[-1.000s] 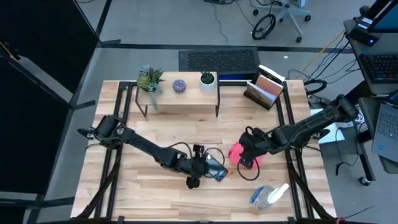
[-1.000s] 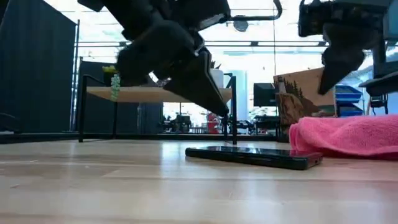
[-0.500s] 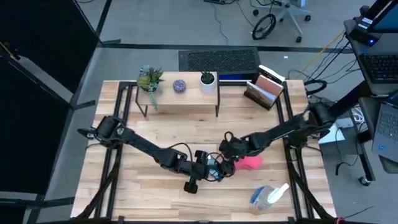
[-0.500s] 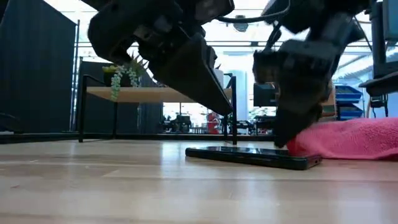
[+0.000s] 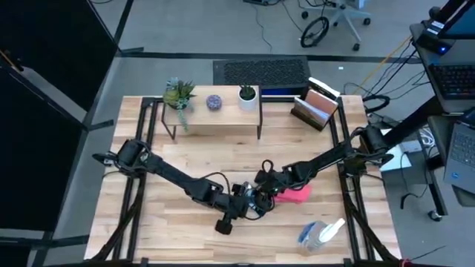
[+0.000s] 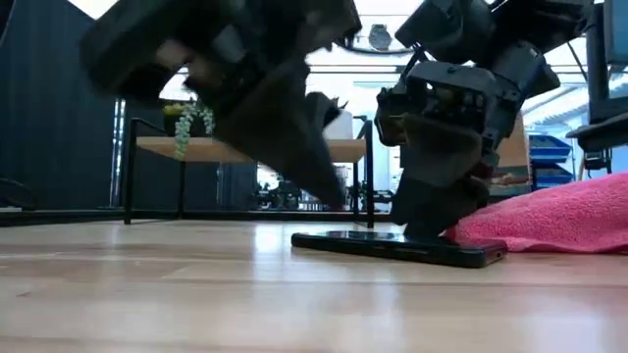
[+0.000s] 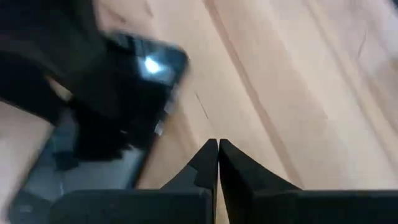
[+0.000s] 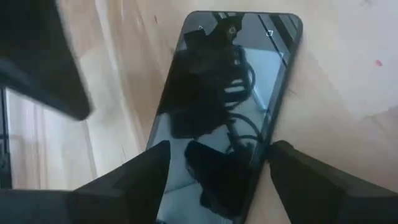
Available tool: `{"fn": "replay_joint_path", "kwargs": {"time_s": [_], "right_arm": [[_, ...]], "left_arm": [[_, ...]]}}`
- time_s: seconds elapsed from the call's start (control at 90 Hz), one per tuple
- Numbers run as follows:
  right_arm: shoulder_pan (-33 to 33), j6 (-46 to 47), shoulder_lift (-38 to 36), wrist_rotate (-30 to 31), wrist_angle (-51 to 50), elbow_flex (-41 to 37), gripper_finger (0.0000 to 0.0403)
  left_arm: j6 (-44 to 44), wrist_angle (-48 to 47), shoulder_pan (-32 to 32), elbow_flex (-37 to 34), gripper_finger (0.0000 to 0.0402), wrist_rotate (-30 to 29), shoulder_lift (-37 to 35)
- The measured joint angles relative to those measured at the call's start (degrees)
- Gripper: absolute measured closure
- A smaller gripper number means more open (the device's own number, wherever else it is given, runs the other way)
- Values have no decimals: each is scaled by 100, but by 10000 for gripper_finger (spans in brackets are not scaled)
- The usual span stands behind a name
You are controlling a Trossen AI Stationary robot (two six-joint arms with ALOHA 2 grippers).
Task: Apply microfiber cloth
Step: Spray the back of the cellphone using the spray bottle
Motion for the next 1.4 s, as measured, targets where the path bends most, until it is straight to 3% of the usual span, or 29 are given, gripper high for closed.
{"fn": "replay_joint_path", "kwargs": {"time_s": [0.3, 0.678, 1.033, 1.178, 1.4], "right_arm": [[35, -96, 14, -22, 199, -4, 152], [108, -298, 56, -344, 1004, -48, 151], [96, -242, 51, -757, 1039, -46, 151], [74, -239, 44, -1188, 1008, -46, 151], [82, -443, 38, -1023, 1008, -41, 151]], "left_arm": [[155, 549, 229, 15, 402, -7, 507], [145, 645, 382, 15, 401, -74, 536], [155, 625, 391, 15, 401, -125, 540], [194, 606, 391, 15, 401, -123, 542], [192, 599, 391, 11, 401, -120, 542]]}}
